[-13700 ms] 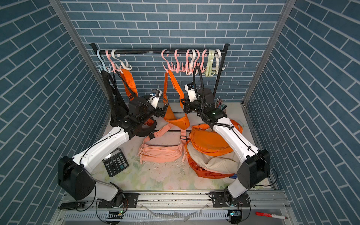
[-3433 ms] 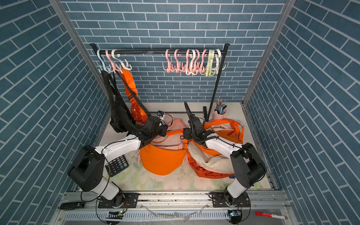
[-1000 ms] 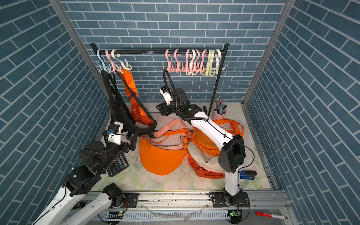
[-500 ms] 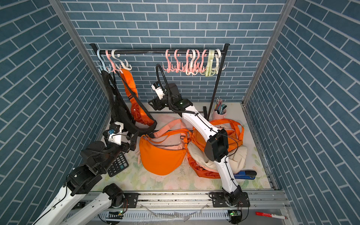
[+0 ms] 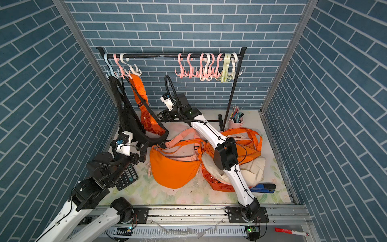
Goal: Take the bag off the hook
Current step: Pick up the bag from the hook.
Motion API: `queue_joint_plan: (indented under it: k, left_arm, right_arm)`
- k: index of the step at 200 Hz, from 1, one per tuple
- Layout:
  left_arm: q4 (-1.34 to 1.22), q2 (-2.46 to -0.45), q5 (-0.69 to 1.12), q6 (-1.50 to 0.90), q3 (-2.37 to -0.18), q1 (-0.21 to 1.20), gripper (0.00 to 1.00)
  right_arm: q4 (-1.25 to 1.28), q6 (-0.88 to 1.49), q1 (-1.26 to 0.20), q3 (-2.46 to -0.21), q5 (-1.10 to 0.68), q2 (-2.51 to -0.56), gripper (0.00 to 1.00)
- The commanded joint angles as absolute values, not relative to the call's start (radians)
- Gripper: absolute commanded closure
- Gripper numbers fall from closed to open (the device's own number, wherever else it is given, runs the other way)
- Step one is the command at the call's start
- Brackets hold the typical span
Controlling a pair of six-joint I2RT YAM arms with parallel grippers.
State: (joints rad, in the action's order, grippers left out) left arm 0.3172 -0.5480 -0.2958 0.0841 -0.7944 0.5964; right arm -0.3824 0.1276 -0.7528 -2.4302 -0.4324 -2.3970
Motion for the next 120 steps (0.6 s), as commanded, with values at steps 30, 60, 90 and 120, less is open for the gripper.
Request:
queue_joint_plan:
  k: [30, 60, 90, 120]
  left_arm:
    - [0.299, -0.546, -0.311, 0.096, -0.783, 0.599, 0.01]
    - [0.299, -0.545, -0.314, 0.097, -0.782, 0.598, 0.01]
    - [0.3, -0.543, -0.313, 0.097, -0.783, 0.598, 0.01]
    - [0.3, -0.544, -0.313, 0.095, -0.784, 0.598, 0.01]
  right_arm:
    - [-0.378, 0.135, -0.758, -2.462, -0.458, -2.441, 0.27]
    - [-0.38, 0.141, -0.758, -2.457, -0.495, -2.444, 0.27]
    - [-0.376, 0.134, -0.769, -2.436, -0.53, -2.432, 0.26]
    - [-0.367, 0.123, -0.785, -2.407, -0.543, -2.415, 0.26]
